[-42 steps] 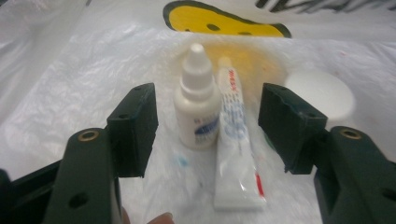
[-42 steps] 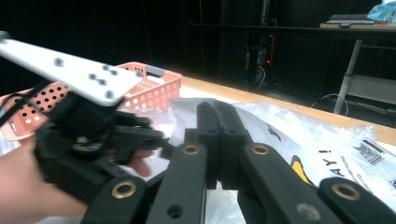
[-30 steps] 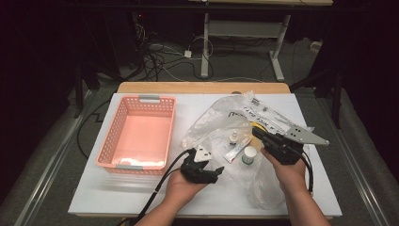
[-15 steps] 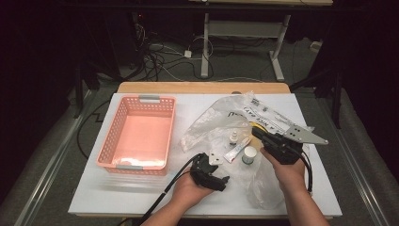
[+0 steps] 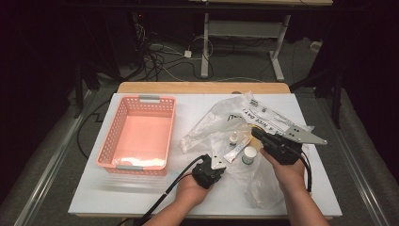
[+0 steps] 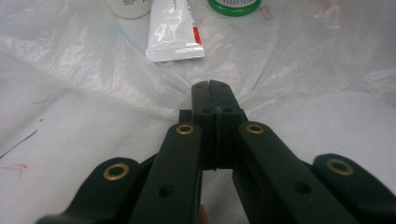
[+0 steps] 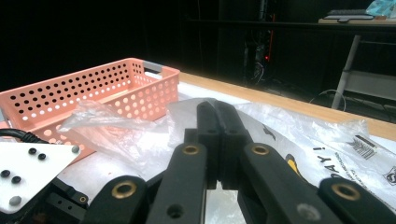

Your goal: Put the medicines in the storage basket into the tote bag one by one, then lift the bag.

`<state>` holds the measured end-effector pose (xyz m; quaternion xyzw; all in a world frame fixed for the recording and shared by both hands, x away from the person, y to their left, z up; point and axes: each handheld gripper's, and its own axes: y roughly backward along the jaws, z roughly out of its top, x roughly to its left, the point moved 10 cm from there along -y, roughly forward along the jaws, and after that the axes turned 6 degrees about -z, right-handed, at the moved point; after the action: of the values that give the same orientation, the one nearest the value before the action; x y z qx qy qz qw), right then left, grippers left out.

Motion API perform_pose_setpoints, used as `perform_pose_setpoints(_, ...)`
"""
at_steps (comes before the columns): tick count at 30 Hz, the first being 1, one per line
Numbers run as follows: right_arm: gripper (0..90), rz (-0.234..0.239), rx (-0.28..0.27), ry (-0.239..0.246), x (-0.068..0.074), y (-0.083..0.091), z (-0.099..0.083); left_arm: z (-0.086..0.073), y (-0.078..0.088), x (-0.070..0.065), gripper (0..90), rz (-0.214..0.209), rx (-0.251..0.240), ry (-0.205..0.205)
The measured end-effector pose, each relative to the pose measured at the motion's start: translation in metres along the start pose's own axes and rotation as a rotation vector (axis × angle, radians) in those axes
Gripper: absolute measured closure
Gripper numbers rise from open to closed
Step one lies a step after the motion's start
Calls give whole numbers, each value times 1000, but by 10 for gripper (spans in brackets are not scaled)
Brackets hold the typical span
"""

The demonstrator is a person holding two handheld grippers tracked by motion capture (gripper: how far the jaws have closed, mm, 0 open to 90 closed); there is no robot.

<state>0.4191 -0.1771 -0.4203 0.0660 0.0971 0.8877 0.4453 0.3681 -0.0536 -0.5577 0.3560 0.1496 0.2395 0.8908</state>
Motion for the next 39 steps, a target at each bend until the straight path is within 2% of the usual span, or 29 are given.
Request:
perform_pose_setpoints(5,900,8,-6,5,3,1,2,0,3,1,888,-59,-18,37)
perform_pose_setpoints(9,900,15,-7,8,5,1,3,3,10,4,888,-82,-109,81)
perform_pose_setpoints(16,900,18,-18,1,5,1,5,8,23,6,888,-92,-233,91)
perform_pose_setpoints(18,900,18,-25,3,4,0,7,12,28,7,887,-74,-259,68)
perform_pose_setpoints(20,900,16,-29,3,2,0,8,18,36,10,888,-78,-294,74)
perform_pose_setpoints(24,900,13,-24,-5,2,1,5,35,63,18,888,-34,-376,79)
perform_pose_setpoints(28,900,17,-15,4,7,-1,1,52,90,25,888,11,-445,48)
perform_pose_setpoints(31,900,24,-24,6,12,-3,5,66,110,32,888,28,-499,61)
perform_pose_setpoints(33,900,28,-33,-1,15,-4,10,74,117,37,888,43,-514,55)
perform_pose_setpoints(36,900,21,-53,14,18,-7,22,89,127,43,888,69,-531,35)
perform_pose_setpoints(39,900,6,-78,18,16,-10,34,107,135,46,888,83,-551,14)
